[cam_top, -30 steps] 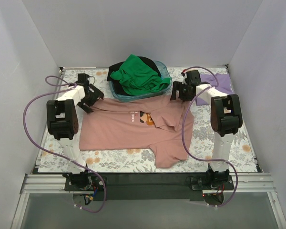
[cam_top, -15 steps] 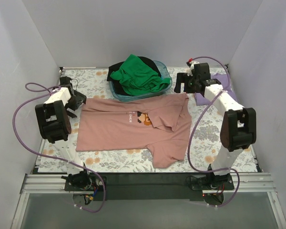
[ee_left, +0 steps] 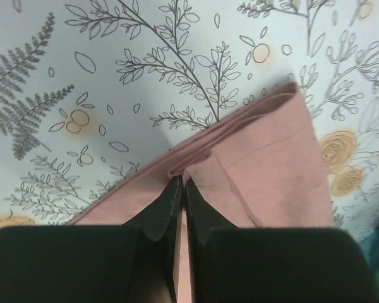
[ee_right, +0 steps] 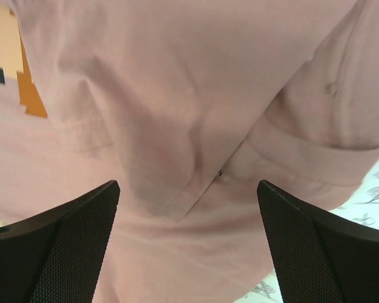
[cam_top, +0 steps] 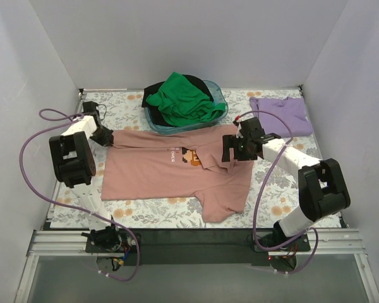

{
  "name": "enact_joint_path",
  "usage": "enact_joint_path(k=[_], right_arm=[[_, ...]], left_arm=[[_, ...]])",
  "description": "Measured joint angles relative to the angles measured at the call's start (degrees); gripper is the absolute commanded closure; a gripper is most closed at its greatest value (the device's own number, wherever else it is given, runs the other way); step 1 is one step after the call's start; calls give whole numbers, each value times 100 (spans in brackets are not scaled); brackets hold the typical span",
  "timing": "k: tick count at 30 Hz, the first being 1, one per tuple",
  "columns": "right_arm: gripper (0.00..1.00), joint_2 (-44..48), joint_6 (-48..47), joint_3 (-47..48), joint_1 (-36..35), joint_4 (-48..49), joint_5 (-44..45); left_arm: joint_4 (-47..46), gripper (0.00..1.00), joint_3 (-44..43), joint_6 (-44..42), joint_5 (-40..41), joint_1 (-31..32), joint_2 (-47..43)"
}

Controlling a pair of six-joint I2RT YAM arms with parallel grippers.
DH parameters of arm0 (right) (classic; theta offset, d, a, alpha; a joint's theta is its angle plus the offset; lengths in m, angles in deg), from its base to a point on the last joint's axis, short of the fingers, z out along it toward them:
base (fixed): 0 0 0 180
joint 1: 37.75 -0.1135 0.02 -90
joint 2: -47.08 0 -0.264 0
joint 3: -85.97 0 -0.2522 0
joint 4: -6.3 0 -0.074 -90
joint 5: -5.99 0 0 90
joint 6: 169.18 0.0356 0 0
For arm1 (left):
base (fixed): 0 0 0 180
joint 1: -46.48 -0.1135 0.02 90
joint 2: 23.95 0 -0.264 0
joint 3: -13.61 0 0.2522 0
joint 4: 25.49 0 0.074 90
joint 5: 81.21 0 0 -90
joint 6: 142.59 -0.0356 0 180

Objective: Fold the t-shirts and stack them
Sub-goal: Fold the tshirt

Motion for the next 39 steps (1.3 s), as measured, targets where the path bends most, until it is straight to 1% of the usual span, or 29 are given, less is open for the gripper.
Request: enact_joint_path(k=[1, 3, 4, 5, 6, 8, 10, 11, 12, 14, 15, 17, 18, 19, 24, 29, 32, 33, 34, 35, 36, 37, 38, 39], right_arm=[[11, 33, 33, -81, -39, -11, 0], [17, 63, 118, -203, -120, -35, -4], [23, 57, 155, -232, -138, -39, -4], [26, 44, 166, -249, -140, -46, -11], [33, 11, 199, -249, -138, -52, -20], [41, -83, 240, -249, -138, -44, -22], [54, -203, 284, -247, -138, -42, -20], [55, -282, 295, -247, -140, -35, -22], [61, -367, 326, -247, -140, -31, -24], [67, -518, 363, -247, -140, -11, -33], [79, -564, 385, -225, -138, -7, -33], [88, -610, 409, -201, -133, 44, -42], [97, -636, 431, -197, -136, 52, -46], [99, -645, 437, -192, -136, 59, -50], [99, -509, 505, -168, -144, -66, 11], [99, 76, 564, -105, -173, -396, 269], [99, 278, 570, -96, -177, -492, 398], [93, 284, 570, -98, -179, -518, 413], [87, 267, 579, -101, -184, -549, 424], [73, 236, 588, -107, -184, -577, 437], [68, 201, 614, -114, -184, -592, 455], [59, 160, 605, -118, -184, -619, 466], [46, 118, 608, -120, -184, -658, 474], [37, 87, 616, -120, -184, -704, 474]], left_arm=[[-2, 100, 0, -13, 0, 0, 61], [-22, 100, -26, -7, -20, -2, 129], [-37, 100, -26, 2, -15, -2, 129], [-42, 100, -26, 9, -7, -2, 129], [-48, 100, -24, 22, 2, -2, 129], [-59, 100, -11, 35, 28, -2, 120], [-63, 100, 9, 79, 92, -2, 105], [-63, 100, 9, 98, 131, 7, 105], [-59, 100, 9, 118, 157, 15, 103], [-55, 100, 9, 129, 181, 22, 101], [-52, 100, 9, 138, 186, 22, 101], [-52, 100, 9, 144, 195, 22, 101], [-50, 100, 9, 146, 197, 24, 101], [-50, 100, 9, 153, 199, 24, 101], [-44, 100, 9, 173, 214, 22, 96], [-39, 100, 11, 199, 225, 22, 96], [-28, 100, 11, 221, 227, 20, 94], [-26, 100, 13, 223, 225, 15, 92], [-24, 98, 17, 225, 225, 15, 85], [-22, 88, 31, 225, 227, 13, 70], [-7, 67, 46, 212, 236, 9, 55], [44, 57, 50, 181, 258, 2, 44], [98, 52, 50, 203, 264, -9, 35], [125, 37, 48, 225, 264, -24, 11]])
